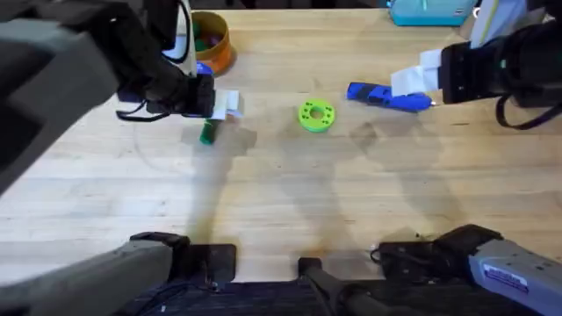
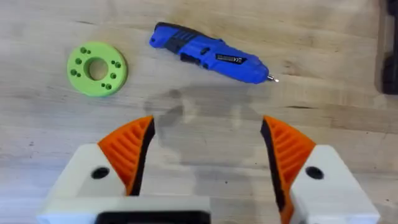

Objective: Pick up the gripper from the table and insert it into the empty holder that is missing its gripper. Then pick up a screw, insert it into the mounting hole, and use the screwdriver to tighten it. Finally, clean up the table by picking up the vegetable and placing it into the bucket.

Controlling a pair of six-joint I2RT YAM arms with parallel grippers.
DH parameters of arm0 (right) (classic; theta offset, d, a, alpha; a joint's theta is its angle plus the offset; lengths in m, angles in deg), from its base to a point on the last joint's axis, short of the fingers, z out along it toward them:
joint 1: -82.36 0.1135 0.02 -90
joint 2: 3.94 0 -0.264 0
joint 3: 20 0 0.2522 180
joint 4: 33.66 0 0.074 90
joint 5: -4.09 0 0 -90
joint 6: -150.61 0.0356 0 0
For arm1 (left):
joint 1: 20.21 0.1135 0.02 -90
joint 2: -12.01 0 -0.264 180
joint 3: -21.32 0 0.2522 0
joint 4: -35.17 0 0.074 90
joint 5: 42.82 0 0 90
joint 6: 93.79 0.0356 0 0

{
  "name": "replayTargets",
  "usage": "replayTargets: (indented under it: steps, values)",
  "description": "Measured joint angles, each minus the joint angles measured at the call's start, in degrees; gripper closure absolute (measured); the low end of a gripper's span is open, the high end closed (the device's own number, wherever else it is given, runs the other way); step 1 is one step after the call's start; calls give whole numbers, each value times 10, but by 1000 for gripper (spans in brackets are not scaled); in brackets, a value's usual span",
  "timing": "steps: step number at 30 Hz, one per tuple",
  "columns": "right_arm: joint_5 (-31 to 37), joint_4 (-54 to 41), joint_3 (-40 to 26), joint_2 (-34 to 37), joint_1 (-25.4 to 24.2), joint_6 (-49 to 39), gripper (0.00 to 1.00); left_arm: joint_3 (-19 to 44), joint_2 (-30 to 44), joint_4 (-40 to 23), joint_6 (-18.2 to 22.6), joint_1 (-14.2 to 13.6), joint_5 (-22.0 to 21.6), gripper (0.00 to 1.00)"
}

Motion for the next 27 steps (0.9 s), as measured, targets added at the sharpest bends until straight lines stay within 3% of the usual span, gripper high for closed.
replayTargets:
  steps: [4,7,9,27]
  values:
    - [0,0,0,0,0,2,6,0,85,11,5,45,2,11]
    - [0,0,0,0,0,2,6,0,131,19,26,64,4,13]
    - [0,0,0,0,0,2,6,0,153,22,40,66,6,12]
    - [0,0,0,0,0,2,6,0,153,22,40,66,6,12]
